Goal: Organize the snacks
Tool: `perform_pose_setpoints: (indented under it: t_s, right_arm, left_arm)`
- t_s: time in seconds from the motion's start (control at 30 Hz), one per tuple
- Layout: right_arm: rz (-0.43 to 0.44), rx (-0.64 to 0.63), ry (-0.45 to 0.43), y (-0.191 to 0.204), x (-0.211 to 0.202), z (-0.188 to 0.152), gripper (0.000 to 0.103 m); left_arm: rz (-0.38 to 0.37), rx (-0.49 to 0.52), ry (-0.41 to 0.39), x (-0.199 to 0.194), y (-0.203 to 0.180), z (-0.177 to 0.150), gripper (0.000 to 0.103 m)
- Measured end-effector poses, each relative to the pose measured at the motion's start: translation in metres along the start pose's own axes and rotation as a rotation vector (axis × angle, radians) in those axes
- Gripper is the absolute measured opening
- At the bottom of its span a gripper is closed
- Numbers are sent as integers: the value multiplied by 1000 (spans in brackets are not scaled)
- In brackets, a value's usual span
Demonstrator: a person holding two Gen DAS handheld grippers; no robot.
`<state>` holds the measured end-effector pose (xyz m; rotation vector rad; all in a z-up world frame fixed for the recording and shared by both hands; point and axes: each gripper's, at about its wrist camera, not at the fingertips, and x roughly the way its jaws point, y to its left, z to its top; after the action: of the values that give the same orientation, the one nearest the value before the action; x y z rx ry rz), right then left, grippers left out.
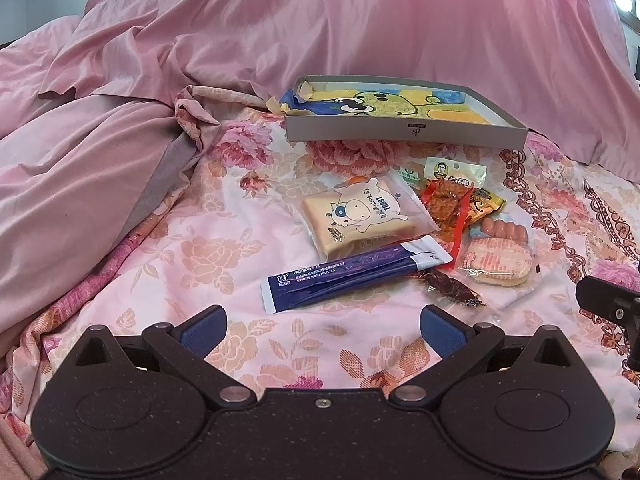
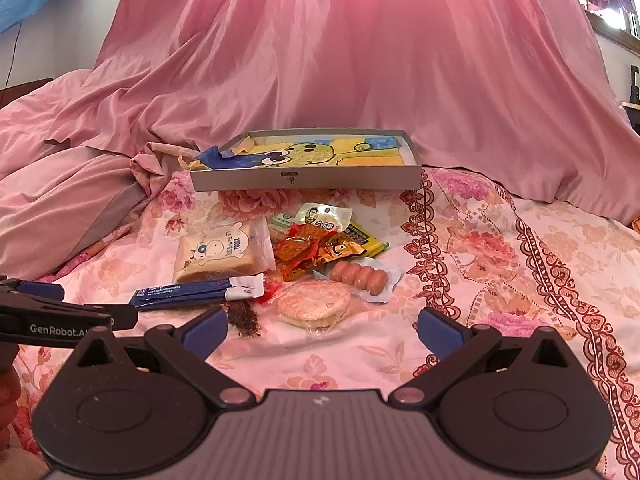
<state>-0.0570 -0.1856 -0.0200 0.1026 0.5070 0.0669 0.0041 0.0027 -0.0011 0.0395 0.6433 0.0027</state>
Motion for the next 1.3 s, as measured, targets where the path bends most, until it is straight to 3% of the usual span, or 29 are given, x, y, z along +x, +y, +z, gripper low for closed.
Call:
perform_pose_setpoints:
  t_s: [0.4, 0.57, 0.77, 0.87, 1.07, 1.3]
  right_arm:
    - [-9, -3, 12, 0, 2, -1, 103]
    - [-6, -3, 13, -1, 5, -2, 103]
    - [15, -30, 14, -6, 13, 0, 103]
    - [43, -60, 11, -5, 19, 3, 103]
    - [127, -120, 14, -3, 34, 12, 103]
    - [143, -164, 80, -10, 68, 18, 103]
  left_arm:
    - [2, 13, 24, 5, -3, 2, 102]
    - [-46, 46, 37, 11, -3, 14, 102]
    - [-99, 88, -3, 20, 5, 40, 102]
    - [-146, 127, -23, 31, 11, 50, 102]
    - [-320, 129, -4, 63, 20, 59, 102]
    - [-417, 235, -9, 90, 21, 54, 102]
